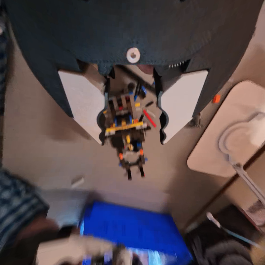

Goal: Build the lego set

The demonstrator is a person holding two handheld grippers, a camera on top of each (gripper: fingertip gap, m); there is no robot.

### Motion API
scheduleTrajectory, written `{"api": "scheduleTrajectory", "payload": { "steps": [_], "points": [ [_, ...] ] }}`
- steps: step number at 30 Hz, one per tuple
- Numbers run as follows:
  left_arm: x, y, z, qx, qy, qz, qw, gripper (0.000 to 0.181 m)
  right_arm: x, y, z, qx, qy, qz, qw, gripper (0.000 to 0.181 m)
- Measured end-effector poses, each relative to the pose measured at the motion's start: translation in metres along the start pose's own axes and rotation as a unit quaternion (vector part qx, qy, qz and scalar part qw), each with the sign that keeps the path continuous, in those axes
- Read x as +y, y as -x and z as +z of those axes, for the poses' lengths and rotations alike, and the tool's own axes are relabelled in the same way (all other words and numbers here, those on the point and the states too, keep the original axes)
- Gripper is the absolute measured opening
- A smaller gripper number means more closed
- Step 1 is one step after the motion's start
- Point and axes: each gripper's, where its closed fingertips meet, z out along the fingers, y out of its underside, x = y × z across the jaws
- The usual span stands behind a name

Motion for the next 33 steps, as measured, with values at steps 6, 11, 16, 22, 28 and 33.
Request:
{"api": "scheduleTrajectory", "payload": {
  "steps": [6, 11, 16, 22, 28, 33],
  "points": [
    [-0.074, -0.017, 0.020, 0.022, -0.112, -0.030, 0.993, 0.069, -0.006, 0.015, 0.005, -0.008, 0.006, -0.045, 0.999, 0.024],
    [-0.094, -0.016, 0.034, 0.001, -0.127, -0.018, 0.992, 0.076, -0.011, 0.017, 0.004, -0.011, -0.003, -0.046, 0.999, 0.024],
    [-0.102, -0.023, 0.042, 0.034, -0.146, -0.034, 0.988, 0.087, -0.019, 0.019, 0.002, -0.018, -0.022, -0.032, 0.999, 0.023],
    [-0.107, -0.025, 0.046, 0.040, -0.165, -0.029, 0.985, 0.083, -0.027, 0.024, 0.002, -0.027, -0.041, -0.014, 0.999, 0.024],
    [-0.112, -0.026, 0.044, 0.032, -0.187, -0.027, 0.982, 0.070, -0.030, 0.023, 0.002, -0.027, -0.050, 0.000, 0.998, 0.024],
    [-0.114, -0.027, 0.043, 0.025, -0.193, -0.020, 0.981, 0.070, -0.031, 0.023, 0.002, -0.026, -0.052, 0.005, 0.998, 0.024]
  ]
}}
